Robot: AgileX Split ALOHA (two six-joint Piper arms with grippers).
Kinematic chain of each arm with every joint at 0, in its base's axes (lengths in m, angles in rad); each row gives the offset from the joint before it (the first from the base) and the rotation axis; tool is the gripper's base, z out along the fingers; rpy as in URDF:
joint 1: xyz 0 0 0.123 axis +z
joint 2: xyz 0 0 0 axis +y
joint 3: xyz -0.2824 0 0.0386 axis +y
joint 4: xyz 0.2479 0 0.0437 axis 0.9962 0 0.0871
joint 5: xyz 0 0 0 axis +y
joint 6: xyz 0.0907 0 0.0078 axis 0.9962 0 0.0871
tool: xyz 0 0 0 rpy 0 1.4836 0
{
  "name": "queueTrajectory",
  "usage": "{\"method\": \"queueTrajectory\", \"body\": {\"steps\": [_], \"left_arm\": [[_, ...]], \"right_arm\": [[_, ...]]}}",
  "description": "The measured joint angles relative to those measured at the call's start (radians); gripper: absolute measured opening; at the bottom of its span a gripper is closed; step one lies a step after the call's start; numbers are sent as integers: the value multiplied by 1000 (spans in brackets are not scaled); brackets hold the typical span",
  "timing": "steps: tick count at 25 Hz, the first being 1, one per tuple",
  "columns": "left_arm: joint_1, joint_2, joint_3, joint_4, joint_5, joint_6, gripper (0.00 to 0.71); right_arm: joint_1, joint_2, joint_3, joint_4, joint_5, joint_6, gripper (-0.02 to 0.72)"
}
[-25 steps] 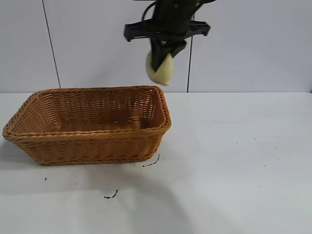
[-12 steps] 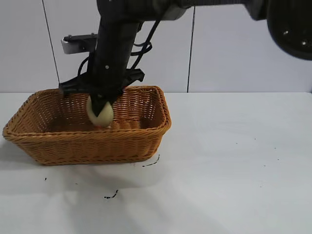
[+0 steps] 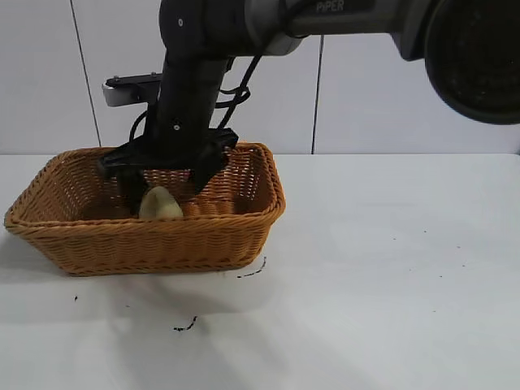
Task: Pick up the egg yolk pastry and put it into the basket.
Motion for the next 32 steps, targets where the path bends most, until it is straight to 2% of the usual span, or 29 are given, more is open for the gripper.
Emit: {"method": "queueTrajectory", "body": {"steps": [5,9,13,17,25,32], "left_arm": [[0,0,0,0,0,0,693],[0,0,0,0,0,0,693],[0,0,0,0,0,0,693],[0,0,0,0,0,0,693],[0,0,0,0,0,0,693],[0,0,0,0,0,0,693]], "right_arm": [[-4,-21,-139,-26,119,5,689],[-39,-52,-190,-50,148,17,689],[-136,-65,-194,-50,164,20,689],[-261,-65,-194,-61,229,32,692],[-481,-65,-194,-71,236,47,695],[-570,-71,-194,-71,236,54,695]]}}
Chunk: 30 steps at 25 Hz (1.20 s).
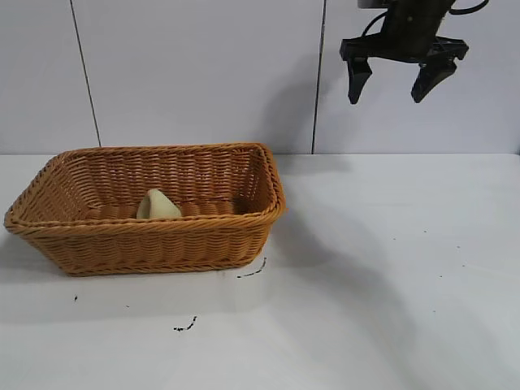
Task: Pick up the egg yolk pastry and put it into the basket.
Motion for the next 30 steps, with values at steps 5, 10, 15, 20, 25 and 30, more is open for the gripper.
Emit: {"method": "queueTrajectory", "body": {"steps": [5,10,15,20,25,30], "left_arm": [[0,0,0,0,0,0,693],[0,0,0,0,0,0,693],[0,0,0,0,0,0,693],[0,0,0,0,0,0,693],[0,0,0,0,0,0,693],[0,0,0,0,0,0,693]], "right_arm": [[-7,-52,11,-7,1,9,695],[-8,-189,147,-25,0,11,695],[-8,-375,385,-29,0,18,695],[-8,-607,662,-30,-1,19,695],[-8,-860,948,-30,-2,19,695],[-8,-1111,1240,-30,-2,19,695]]}}
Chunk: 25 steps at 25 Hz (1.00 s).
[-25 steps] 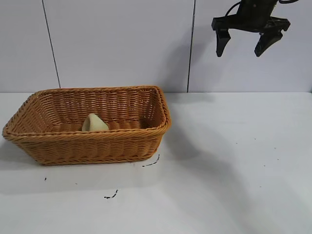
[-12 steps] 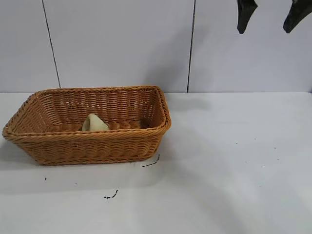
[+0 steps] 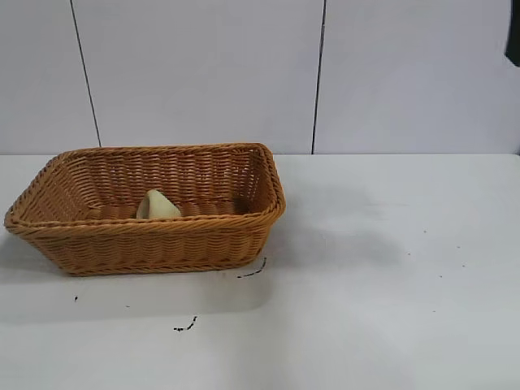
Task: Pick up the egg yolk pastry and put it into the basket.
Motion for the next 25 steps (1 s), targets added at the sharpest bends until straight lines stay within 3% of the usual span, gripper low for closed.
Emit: {"method": "queueTrajectory", "body": {"steps": [7,13,18,25], "left_arm": [[0,0,0,0,0,0,693],[0,0,0,0,0,0,693],[0,0,0,0,0,0,693],[0,0,0,0,0,0,693]], "right_arm": [[0,-360,422,8,-11,0,695],[0,-711,708,16,-118,2,695],[0,-976,779,51,-177,3,695],[0,-1266,782,51,-186,3,695]]}}
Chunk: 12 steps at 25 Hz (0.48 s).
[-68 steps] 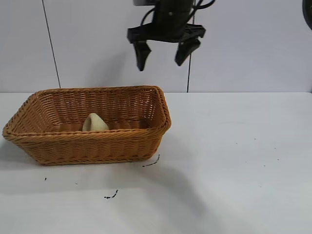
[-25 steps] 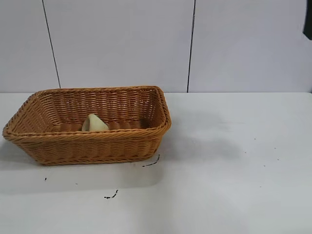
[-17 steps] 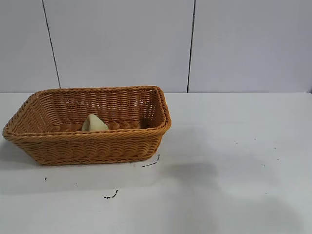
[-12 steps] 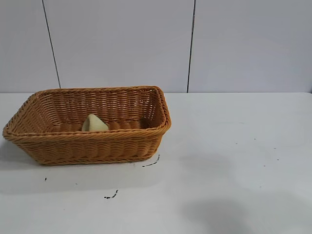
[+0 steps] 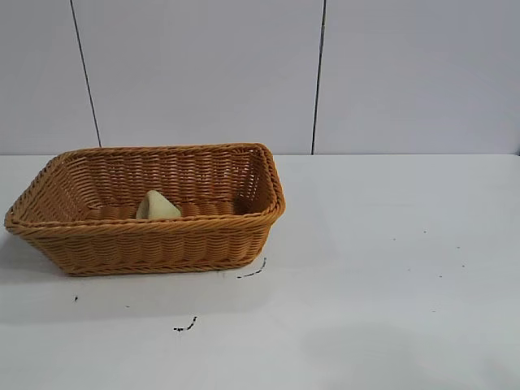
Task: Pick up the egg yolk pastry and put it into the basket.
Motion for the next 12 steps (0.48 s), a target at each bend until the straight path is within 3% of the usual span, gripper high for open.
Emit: {"method": "queueTrajectory", "body": {"steps": [12], "left_arm": [[0,0,0,0,0,0,693]], "right_arm": [[2,-90,1,11,0,0,695]]}}
